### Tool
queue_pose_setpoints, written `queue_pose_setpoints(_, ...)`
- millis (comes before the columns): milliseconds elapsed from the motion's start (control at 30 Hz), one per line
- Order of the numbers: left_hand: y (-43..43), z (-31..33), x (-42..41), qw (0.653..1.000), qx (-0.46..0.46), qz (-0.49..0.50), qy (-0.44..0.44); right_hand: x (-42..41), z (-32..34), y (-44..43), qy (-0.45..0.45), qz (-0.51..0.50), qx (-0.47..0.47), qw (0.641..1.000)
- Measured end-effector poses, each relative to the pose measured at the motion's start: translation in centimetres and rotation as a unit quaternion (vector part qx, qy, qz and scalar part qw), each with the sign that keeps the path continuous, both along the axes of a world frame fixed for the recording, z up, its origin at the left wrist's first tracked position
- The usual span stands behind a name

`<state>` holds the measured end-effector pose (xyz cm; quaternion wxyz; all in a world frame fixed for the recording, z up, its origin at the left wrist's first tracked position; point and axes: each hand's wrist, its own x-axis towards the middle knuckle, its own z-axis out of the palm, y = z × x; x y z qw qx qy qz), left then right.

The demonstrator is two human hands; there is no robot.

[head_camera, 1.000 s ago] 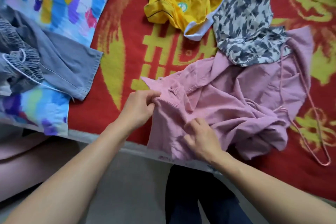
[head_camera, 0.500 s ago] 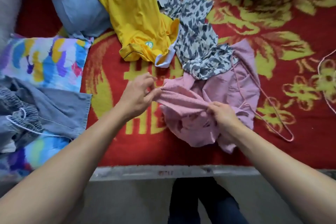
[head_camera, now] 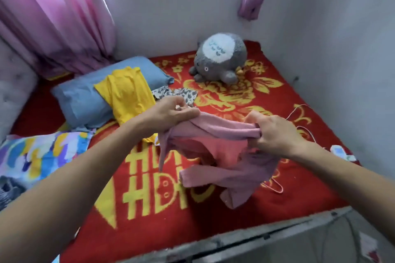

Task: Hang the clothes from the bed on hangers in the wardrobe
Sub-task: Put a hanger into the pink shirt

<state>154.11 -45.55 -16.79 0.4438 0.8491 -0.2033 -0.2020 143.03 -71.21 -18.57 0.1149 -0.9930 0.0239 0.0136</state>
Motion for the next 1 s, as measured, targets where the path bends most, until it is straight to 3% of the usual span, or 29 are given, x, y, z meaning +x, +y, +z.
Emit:
queue_pose_setpoints(133, 0.7, 5.9, -5.5, 0.998, -0.004, -0.060, 0.010, -4.1, 5.1, -2.6, -0.073, -0.040, 0.194, 0.977)
queue_pose_setpoints(267, 2.9, 9.6, -9.3, 0.996, 0.034, -0.032, -0.069, -8.7, 9.2, -4.3, -0.130, -0.066, 0.397, 0.906)
queue_pose_setpoints(400, 5.0, 12.8, -11.8, 0.987, -0.105, 0.103, -0.068, -11.0, 13.5, -4.2, -0.086, -0.056, 0.508, 0.855)
queue_pose_setpoints(500, 5.6, 14.8, -12.8, 0.959, -0.221, 0.175, 0.000, -10.7, 15.8, -3.7, -0.024, -0.102, 0.620, 0.778)
queue_pose_setpoints(567, 5.7, 15.5, -13.0, 0.957, -0.217, 0.192, -0.003, -10.6, 16.7, -3.0, -0.004, -0.112, 0.658, 0.745)
queue_pose_setpoints(633, 5.7, 15.3, -12.9, 0.960, -0.187, 0.206, -0.037, -10.6, 16.6, -2.2, -0.008, -0.069, 0.620, 0.781)
queue_pose_setpoints(667, 5.7, 15.0, -12.8, 0.961, -0.163, 0.212, -0.068, -10.7, 16.2, -1.9, -0.010, -0.026, 0.542, 0.840)
queue_pose_setpoints(733, 6.0, 14.2, -12.4, 0.965, -0.095, 0.211, -0.126, -10.2, 14.4, -1.7, -0.022, 0.049, 0.262, 0.964)
queue_pose_setpoints(767, 6.2, 13.7, -12.2, 0.969, -0.060, 0.194, -0.139, -9.8, 13.3, -1.6, -0.026, 0.061, 0.140, 0.988)
queue_pose_setpoints(800, 6.7, 13.0, -11.8, 0.975, -0.030, 0.168, -0.143, -9.3, 12.2, -1.5, -0.010, 0.061, 0.085, 0.994)
queue_pose_setpoints(867, 7.5, 11.4, -11.0, 0.983, 0.013, 0.117, -0.142, -7.7, 9.7, -1.8, 0.019, 0.064, 0.104, 0.992)
queue_pose_setpoints(1000, 8.2, 7.0, -9.6, 0.989, 0.097, -0.003, -0.109, -4.9, 4.0, -1.4, 0.085, 0.008, 0.299, 0.950)
